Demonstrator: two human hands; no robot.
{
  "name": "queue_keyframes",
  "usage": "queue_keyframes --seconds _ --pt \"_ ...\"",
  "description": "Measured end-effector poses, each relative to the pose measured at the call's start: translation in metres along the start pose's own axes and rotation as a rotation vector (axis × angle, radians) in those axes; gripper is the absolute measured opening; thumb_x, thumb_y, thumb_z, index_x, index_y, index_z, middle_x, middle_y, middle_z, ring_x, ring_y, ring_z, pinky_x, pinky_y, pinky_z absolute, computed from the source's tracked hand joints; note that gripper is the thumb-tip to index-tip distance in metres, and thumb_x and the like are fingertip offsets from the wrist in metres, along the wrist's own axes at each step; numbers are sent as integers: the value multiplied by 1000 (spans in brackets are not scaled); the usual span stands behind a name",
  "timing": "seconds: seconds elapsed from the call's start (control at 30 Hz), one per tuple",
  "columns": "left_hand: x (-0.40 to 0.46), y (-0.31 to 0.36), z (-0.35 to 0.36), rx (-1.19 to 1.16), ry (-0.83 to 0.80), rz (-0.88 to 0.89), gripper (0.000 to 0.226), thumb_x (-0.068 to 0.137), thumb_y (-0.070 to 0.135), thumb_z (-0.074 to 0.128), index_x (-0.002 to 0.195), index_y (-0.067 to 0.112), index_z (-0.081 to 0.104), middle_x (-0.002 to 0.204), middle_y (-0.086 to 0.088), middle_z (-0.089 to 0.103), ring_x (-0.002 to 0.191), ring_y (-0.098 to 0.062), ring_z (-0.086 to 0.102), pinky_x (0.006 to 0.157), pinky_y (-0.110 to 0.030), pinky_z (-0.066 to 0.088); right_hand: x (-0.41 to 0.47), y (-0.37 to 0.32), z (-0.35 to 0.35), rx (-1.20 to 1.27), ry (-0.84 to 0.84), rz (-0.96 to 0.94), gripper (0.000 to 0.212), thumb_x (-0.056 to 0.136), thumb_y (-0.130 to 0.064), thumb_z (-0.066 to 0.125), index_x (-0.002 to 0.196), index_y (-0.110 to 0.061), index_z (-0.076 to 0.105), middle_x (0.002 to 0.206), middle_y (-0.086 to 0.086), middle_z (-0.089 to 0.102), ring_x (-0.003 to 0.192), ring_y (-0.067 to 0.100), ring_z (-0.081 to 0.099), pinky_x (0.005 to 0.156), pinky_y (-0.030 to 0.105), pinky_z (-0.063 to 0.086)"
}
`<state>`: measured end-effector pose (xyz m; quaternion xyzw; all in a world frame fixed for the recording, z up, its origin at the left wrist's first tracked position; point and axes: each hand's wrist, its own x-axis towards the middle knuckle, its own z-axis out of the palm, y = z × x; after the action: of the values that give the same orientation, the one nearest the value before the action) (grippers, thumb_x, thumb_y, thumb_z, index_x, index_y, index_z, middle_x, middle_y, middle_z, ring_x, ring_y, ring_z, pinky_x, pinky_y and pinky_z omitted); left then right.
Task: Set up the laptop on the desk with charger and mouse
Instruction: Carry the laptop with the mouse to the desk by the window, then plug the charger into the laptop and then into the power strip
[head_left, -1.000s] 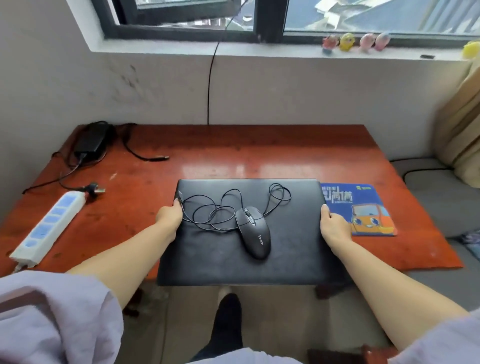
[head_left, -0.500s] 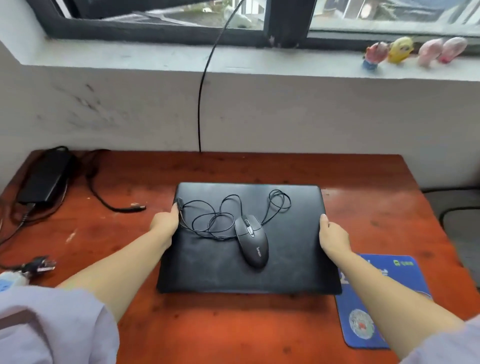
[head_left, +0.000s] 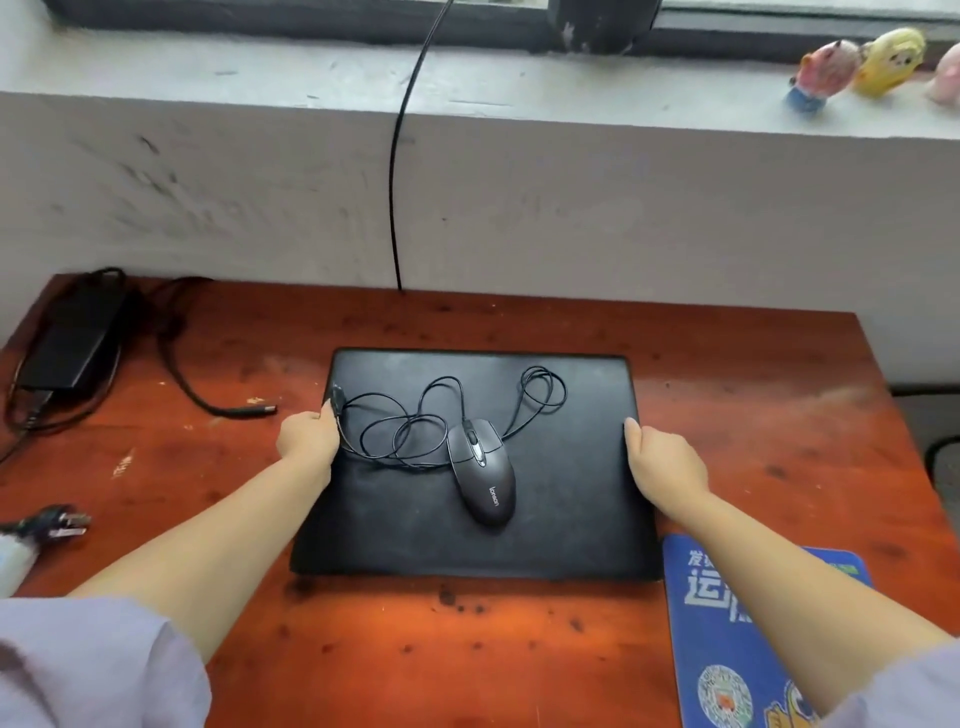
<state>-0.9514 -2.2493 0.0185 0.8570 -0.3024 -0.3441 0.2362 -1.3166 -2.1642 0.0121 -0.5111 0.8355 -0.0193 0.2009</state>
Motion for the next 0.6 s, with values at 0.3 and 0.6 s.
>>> queue_keyframes --seconds 0.3,0.6 --pt "-9 3 -8 -73 -9 -52 28 92 11 47 106 1 69 119 -20 64 113 -39 55 91 -35 44 1 -1 -3 -110 -37 -74 47 100 -35 21 103 -4 57 105 22 66 97 38 61 67 36 34" --pt "-11 -11 -38 -92 -314 18 42 85 -2 42 119 11 64 123 -5 62 114 -25 57 94 -32 47 -5 -15 -14 -91 -83 17 45 99 -36 24 112 -2 50 117 24 59 107 40 58 80 41 43"
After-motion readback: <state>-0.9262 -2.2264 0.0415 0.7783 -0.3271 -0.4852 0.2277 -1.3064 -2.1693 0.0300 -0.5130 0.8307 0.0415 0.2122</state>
